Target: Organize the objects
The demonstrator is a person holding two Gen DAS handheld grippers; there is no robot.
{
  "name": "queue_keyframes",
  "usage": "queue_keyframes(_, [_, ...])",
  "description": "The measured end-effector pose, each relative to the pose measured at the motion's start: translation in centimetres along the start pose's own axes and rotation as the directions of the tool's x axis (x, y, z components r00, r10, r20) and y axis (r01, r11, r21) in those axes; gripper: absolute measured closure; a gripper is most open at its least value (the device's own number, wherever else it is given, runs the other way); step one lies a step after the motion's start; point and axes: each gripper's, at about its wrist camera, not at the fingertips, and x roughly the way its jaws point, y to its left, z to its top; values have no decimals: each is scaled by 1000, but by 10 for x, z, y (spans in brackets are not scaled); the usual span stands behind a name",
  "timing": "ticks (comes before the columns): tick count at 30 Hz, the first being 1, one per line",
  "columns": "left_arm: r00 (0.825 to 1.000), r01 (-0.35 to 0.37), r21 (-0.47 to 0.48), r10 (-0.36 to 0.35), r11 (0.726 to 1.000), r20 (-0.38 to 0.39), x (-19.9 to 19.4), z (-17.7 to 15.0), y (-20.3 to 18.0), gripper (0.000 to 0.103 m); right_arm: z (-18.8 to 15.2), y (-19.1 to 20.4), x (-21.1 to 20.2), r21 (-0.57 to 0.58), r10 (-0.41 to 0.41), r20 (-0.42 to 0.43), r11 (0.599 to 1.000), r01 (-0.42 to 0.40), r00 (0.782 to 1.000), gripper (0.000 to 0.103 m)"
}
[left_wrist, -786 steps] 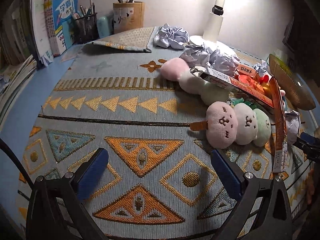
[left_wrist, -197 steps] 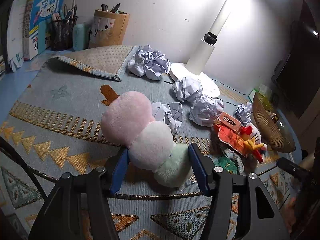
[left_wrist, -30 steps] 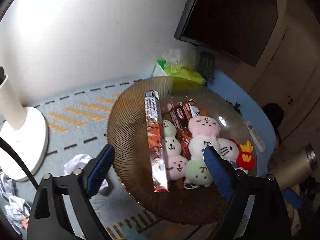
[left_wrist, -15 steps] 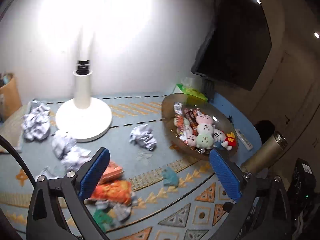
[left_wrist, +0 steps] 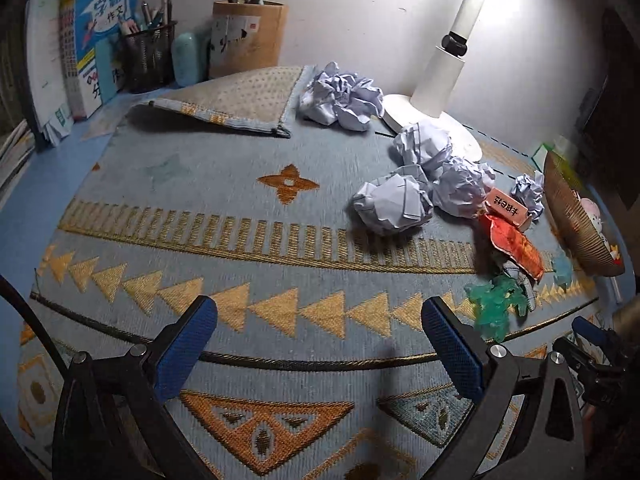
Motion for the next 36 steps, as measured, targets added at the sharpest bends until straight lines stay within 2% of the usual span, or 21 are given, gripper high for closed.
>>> queue_keyframes(4, [999, 16, 87, -18, 996, 30, 9, 25, -28, 1, 2, 5, 5, -37, -20, -21, 999, 19, 1000, 8])
queue_keyframes(7, [1000, -13, 151, 10, 988, 18, 30, 47, -43, 1, 2, 3, 6, -36, -12, -25, 999, 11, 1000, 3])
queue_keyframes(8, [1000, -7, 153, 6, 988, 6, 38, 52, -44, 7, 2, 2, 6, -35, -5, -28, 999, 4, 1000, 3])
queue_keyframes(9, [1000, 7, 148, -6, 989, -10, 46, 57, -45, 23, 2, 2, 7, -35, -4, -28, 999, 3, 1000, 2])
queue_keyframes(10, [999, 26, 142, -21, 990, -35, 54, 60, -45, 32, 2, 2, 7, -34, -3, -27, 999, 2, 1000, 3])
queue_keyframes(11, [1000, 11, 148, -9, 989, -11, 55, 61, -45, 39, 2, 2, 6, -29, -5, -23, 1000, 5, 1000, 3])
queue_keyframes(12, [1000, 18, 157, -18, 987, 3, 56, 60, -46, 47, 2, -1, 2, -9, -29, 1, 1000, 29, 1000, 4])
queue_keyframes(14, [998, 46, 149, -51, 988, 31, 52, 56, -43, 47, 0, -10, -16, 66, -91, 101, 994, 85, 991, 4])
queue_keyframes(16, [994, 69, 141, -81, 988, 80, 41, 53, -40, 47, 0, -29, -27, 166, -100, 157, 983, 73, 983, 4])
queue_keyframes(18, [992, 69, 122, -81, 990, 96, 38, 53, -36, 47, 2, -50, -23, 281, -136, 127, 955, 96, 982, 4])
queue_keyframes(19, [993, 64, 116, -75, 991, 92, 39, 55, -35, 47, 6, -57, -17, 310, -127, 99, 946, 90, 987, 5])
queue_keyframes(21, [994, 56, 116, -66, 992, 90, 39, 53, -36, 47, 16, -64, -6, 320, -113, 64, 944, 87, 991, 10])
queue_keyframes(24, [994, 33, 128, -46, 991, 98, 38, 52, -39, 47, 34, -54, 6, 245, -175, 55, 957, 157, 983, 15])
queue_keyframes(26, [994, 29, 134, -43, 991, 104, 37, 52, -40, 47, 44, -45, 18, 193, -187, 45, 965, 175, 981, 30])
queue_keyframes(27, [994, 32, 135, -46, 990, 103, 38, 53, -39, 47, 47, -40, 25, 170, -183, 32, 970, 175, 983, 44])
queue_keyframes(28, [994, 31, 133, -45, 991, 103, 38, 53, -39, 47, 49, -35, 31, 151, -177, 20, 973, 172, 984, 53])
queue_keyframes(29, [994, 32, 129, -45, 991, 101, 39, 53, -38, 47, 51, -29, 33, 131, -208, 21, 970, 204, 978, 56])
queue_keyframes(30, [994, 35, 125, -47, 992, 97, 40, 54, -37, 47, 51, -25, 34, 115, -216, 26, 971, 211, 976, 64])
queue_keyframes(36, [994, 38, 118, -50, 992, 100, 40, 55, -36, 47, 43, -27, 21, 130, -153, 93, 982, 140, 984, 64])
